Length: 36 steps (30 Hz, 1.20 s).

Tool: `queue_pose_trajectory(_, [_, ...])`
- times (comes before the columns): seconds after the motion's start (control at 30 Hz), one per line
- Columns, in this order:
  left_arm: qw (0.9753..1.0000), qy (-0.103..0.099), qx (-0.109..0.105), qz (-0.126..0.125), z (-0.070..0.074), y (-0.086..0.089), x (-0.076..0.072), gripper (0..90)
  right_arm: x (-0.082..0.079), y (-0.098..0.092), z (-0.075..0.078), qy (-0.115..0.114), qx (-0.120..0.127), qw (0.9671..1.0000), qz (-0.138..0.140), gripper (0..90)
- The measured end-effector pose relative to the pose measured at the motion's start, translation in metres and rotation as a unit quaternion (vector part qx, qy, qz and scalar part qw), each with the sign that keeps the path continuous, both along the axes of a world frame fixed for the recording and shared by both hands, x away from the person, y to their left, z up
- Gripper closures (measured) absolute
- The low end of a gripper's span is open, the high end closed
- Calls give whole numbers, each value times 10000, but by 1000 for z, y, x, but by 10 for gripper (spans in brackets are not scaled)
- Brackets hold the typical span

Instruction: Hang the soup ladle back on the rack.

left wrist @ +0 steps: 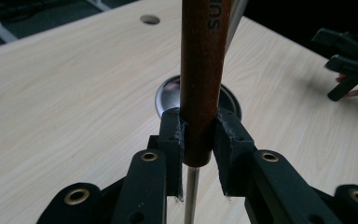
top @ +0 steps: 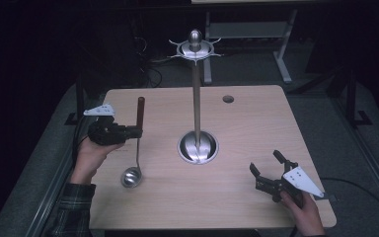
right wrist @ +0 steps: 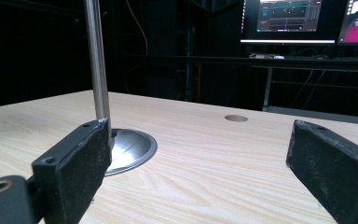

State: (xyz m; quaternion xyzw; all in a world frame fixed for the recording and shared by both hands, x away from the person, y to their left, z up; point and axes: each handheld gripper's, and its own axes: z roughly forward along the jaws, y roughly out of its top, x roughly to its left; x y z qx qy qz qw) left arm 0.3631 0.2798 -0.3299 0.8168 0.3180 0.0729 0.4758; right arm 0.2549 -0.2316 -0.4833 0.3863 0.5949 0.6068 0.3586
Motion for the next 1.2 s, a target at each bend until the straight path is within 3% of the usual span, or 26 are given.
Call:
queue_pose_trajectory(0.37, [9993, -228, -279, -126, 15, 3, -10, 739, 0, 0, 0, 5, 3, 10000, 0, 61])
queue_pose_trajectory(0.67, [9968, -511, -596, -167, 29, -2, -13, 739, 0, 0, 0, 9, 11, 10000, 4, 61])
queue_pose_trajectory(0.97, [9950, -735, -616, -267, 46, -13, -10, 739, 0, 0, 0, 10, 12, 10000, 0, 61])
queue_pose_trajectory(1.2, [9931, -975, -476, -449, 73, -27, -3, 738, 0, 0, 0, 6, 11, 10000, -1, 61])
